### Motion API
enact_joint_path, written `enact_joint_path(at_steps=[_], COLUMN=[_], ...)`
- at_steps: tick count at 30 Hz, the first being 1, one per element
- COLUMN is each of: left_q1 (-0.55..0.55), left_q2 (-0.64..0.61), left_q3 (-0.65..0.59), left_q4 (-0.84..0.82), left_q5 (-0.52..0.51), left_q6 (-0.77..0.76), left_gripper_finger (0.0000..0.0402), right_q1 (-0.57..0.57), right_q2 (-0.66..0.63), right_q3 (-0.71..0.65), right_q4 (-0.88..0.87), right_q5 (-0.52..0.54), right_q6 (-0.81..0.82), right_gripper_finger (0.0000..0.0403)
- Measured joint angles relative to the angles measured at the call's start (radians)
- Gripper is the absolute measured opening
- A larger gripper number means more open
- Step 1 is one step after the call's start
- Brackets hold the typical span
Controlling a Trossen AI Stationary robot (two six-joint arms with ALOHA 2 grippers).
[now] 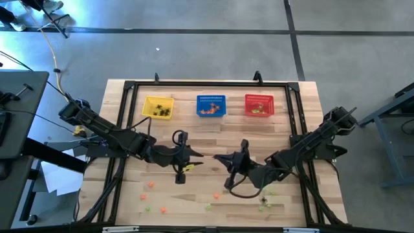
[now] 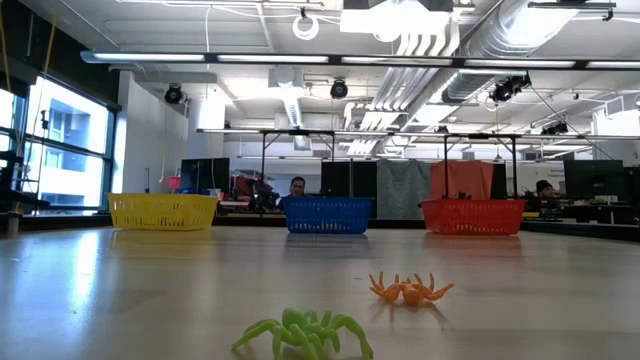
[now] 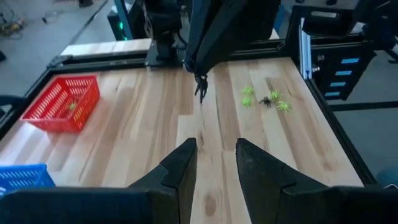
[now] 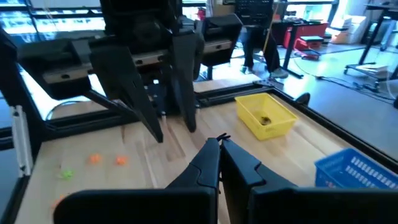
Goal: Sort Halloween decoration
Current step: Put the black spider toy into the yellow basket
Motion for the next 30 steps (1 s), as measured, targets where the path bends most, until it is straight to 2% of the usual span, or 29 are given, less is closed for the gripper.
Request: enact_joint_path(at_steps=[6, 18, 30], left_q1=[0.010, 0.050, 0.074], left_q2=[0.020, 0.096, 0.103], left_q3=[0.000, 0.000, 0.000], left_q4=[0.070, 0.214, 0.245], left_q5=[-0.001, 0.002, 0.008], left_q6=[0.075, 0.176, 0.175], left_gripper_finger=[0.0099, 0.0099, 0.0096], right_q1=[-0.013, -0.029, -0.040], right_q2=[0.000, 0.000, 0.000], right_q3=[0.000, 0.000, 0.000], right_q4=[0.035, 0.056, 0.057], right_q5=[-0.055, -0.073, -0.083], right_q6=[-0.005, -0.048, -0.057], right_gripper_finger=[0.0000, 0.0000, 0.0000])
